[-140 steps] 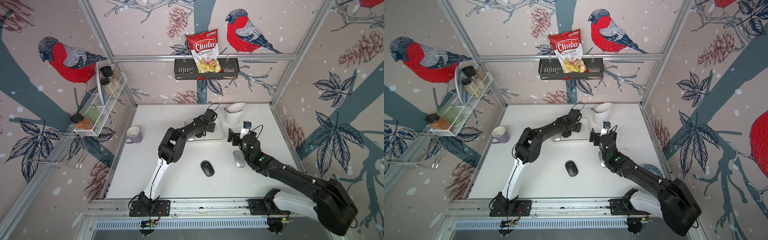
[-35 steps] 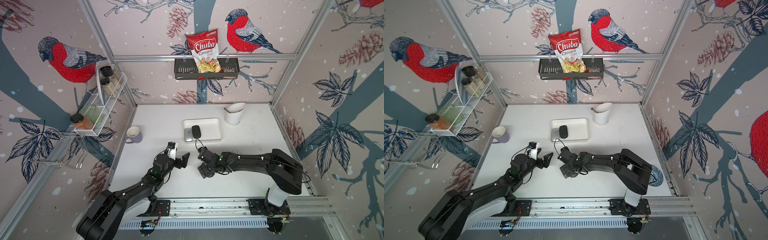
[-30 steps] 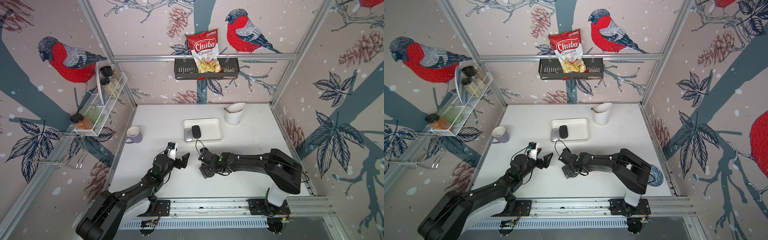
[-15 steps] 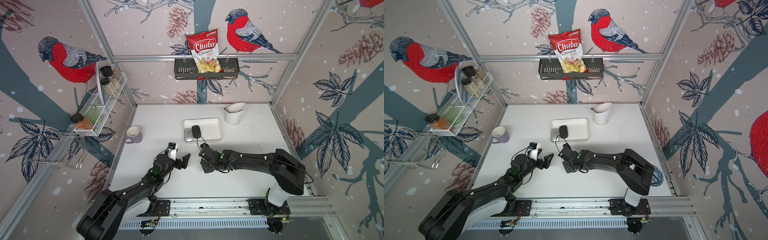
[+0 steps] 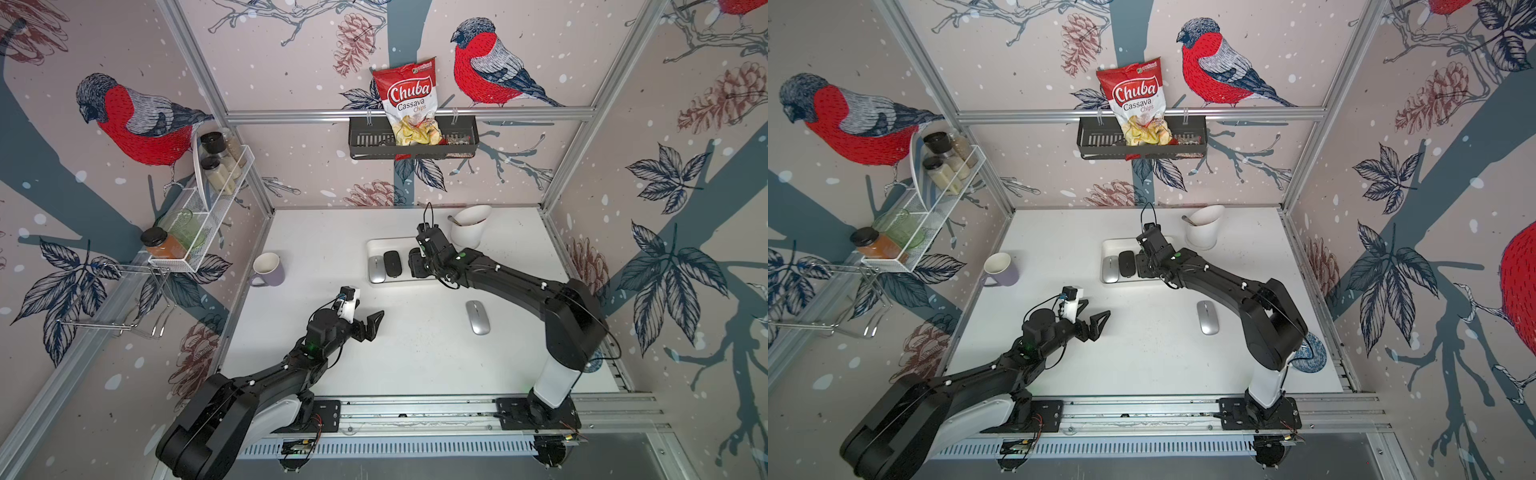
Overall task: Put the mouse in the storage box
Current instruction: Pick up the mouse from the center of the board, then place the mouse in the storage box.
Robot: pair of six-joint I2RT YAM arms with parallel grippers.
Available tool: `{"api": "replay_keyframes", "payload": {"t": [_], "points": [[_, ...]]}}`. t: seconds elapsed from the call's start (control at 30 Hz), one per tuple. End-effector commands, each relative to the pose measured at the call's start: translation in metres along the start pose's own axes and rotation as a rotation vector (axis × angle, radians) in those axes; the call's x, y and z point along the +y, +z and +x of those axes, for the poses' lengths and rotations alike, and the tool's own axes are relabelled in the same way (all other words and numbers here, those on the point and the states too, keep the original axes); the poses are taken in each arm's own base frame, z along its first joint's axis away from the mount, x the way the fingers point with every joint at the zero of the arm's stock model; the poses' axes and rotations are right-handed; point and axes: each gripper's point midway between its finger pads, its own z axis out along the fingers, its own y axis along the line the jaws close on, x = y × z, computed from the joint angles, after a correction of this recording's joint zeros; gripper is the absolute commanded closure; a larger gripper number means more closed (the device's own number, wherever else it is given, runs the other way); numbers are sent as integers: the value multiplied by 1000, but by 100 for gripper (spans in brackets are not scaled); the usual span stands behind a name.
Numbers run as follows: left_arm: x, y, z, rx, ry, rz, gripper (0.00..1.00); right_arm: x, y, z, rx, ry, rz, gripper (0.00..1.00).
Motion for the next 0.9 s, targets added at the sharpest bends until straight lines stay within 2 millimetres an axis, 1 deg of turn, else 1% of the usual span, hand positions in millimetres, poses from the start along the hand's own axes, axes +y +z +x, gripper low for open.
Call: {"api": "replay_keyframes", "payload": {"t": [0.0, 0.07, 0.17, 0.23, 0.43, 0.67, 0.87], "points": [[-5, 2, -12, -42, 22, 15, 2, -17, 19, -12, 16, -20, 90, 37], [-4, 4, -10, -29, 19, 10, 2, -20, 31, -15, 21, -5, 98, 36], [-2, 9, -8, -5, 8, 1, 2, -22, 50, -13, 52, 19, 89, 36], [-3, 13, -5, 12, 6, 2, 2, -19, 62, -7, 76, 20, 79, 36], [-5, 20, -1, 44, 14, -9, 2, -12, 86, 9, 128, 27, 50, 35], [-7, 20, -1, 32, 54, -39, 2, -4, 100, 23, 162, 26, 34, 33], [-6, 22, 1, 45, 59, -49, 3, -7, 108, 30, 175, 37, 43, 32]]}}
